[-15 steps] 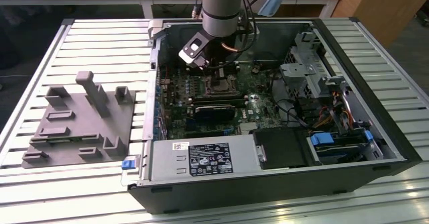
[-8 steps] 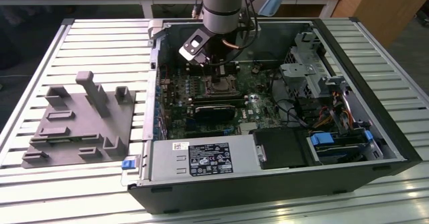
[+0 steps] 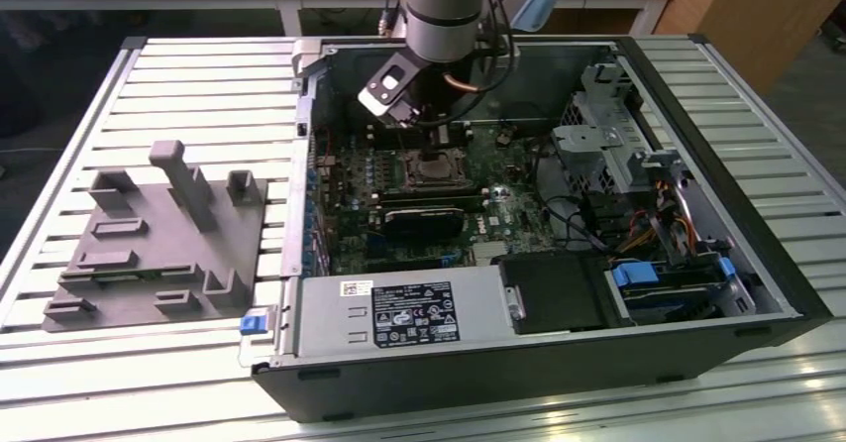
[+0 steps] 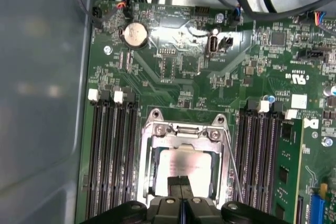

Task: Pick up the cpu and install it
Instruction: 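Close the cpu cover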

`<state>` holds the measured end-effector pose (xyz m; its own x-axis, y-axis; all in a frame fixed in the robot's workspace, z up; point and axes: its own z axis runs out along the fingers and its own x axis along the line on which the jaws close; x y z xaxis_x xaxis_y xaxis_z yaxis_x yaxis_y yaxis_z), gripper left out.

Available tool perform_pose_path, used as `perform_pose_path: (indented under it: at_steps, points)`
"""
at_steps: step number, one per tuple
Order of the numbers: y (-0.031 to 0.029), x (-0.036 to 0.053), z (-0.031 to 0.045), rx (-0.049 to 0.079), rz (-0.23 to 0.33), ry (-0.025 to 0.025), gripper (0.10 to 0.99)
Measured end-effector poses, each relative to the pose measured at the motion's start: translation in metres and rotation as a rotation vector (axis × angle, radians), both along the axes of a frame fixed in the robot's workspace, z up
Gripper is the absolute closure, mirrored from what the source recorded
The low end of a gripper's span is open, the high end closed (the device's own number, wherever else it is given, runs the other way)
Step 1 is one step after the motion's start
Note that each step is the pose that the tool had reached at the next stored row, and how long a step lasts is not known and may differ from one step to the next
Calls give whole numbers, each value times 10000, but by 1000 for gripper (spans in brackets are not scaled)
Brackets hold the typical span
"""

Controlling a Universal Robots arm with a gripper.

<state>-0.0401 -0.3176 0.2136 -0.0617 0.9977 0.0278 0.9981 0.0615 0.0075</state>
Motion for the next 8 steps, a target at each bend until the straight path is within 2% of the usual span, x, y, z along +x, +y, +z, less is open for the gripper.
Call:
perform_pose_path:
  at_steps: [8]
  points:
    - [0, 59, -4, 0, 0, 8, 980]
